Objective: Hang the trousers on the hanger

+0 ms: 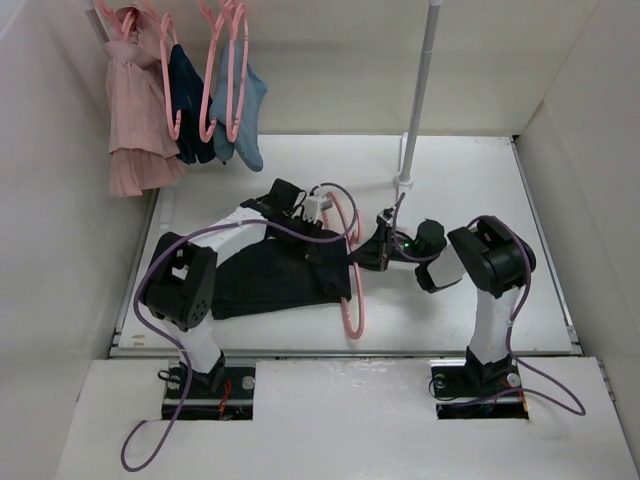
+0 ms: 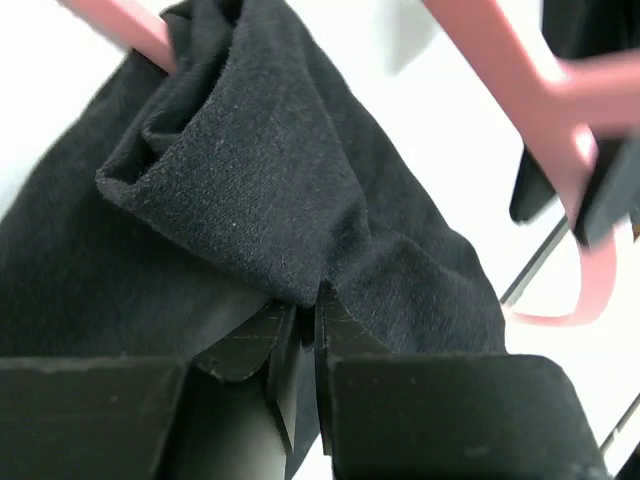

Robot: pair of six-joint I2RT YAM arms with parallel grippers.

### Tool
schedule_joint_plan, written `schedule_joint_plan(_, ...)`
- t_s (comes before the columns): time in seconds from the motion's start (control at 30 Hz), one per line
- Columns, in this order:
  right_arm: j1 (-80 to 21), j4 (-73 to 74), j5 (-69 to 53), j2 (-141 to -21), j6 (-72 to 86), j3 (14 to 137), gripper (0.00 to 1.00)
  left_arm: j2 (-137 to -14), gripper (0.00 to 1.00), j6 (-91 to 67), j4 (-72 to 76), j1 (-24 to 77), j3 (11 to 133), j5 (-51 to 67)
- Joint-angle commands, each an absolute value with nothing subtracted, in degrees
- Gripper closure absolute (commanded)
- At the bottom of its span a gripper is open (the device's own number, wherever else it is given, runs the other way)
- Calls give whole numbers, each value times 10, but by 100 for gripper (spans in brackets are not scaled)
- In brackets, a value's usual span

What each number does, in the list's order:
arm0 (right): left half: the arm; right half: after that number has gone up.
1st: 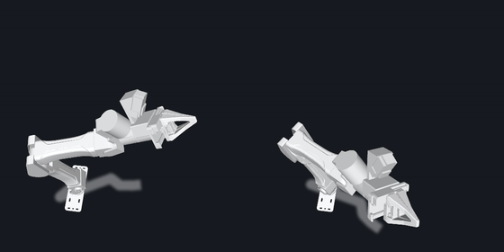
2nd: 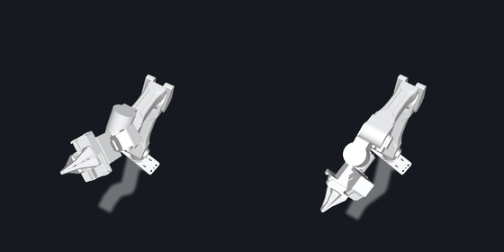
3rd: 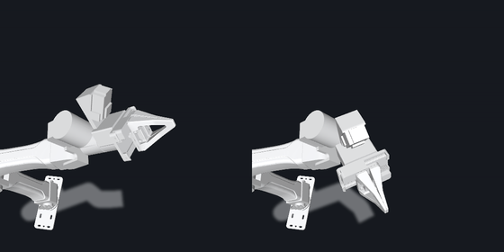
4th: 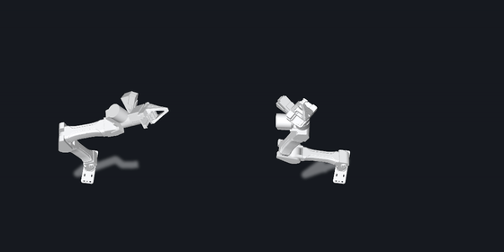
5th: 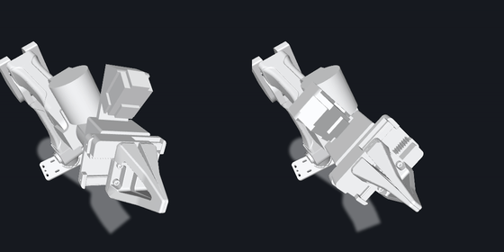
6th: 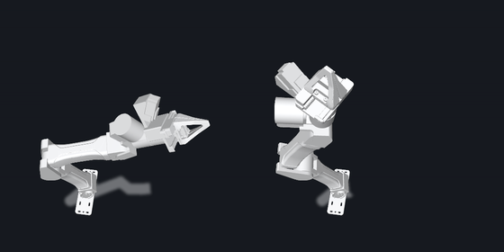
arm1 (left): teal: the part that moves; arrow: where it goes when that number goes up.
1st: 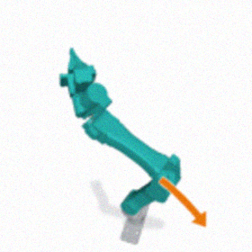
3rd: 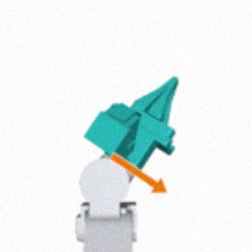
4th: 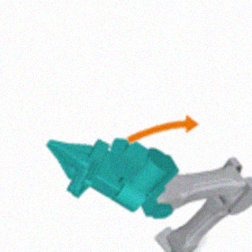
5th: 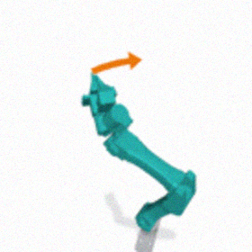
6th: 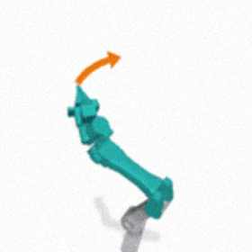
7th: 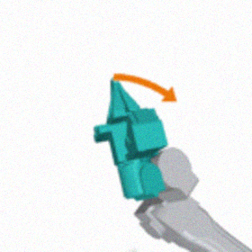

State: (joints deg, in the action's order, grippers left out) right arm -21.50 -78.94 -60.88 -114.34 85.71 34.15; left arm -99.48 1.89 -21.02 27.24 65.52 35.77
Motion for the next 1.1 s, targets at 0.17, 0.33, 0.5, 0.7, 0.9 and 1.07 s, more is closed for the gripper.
schedule_joint_plan(0.17,-214,-889,-588,-1113,795,301,100,-890,100,133,-351,267,754,419)
schedule_joint_plan(0.33,-214,-604,-527,-1031,666,319,100,-822,100,158,-421,267,878,432)
schedule_joint_plan(0.5,-265,-358,-442,-966,534,420,100,-789,100,128,-421,298,921,427)
schedule_joint_plan(0.7,-289,-267,-367,-966,521,479,100,-779,100,98,-421,315,949,441)
schedule_joint_plan(0.9,-298,-215,-266,-915,516,447,100,-759,100,114,-435,315,939,393)
schedule_joint_plan(1.07,-247,-167,-251,-812,481,397,100,-712,100,175,-458,245,872,352)
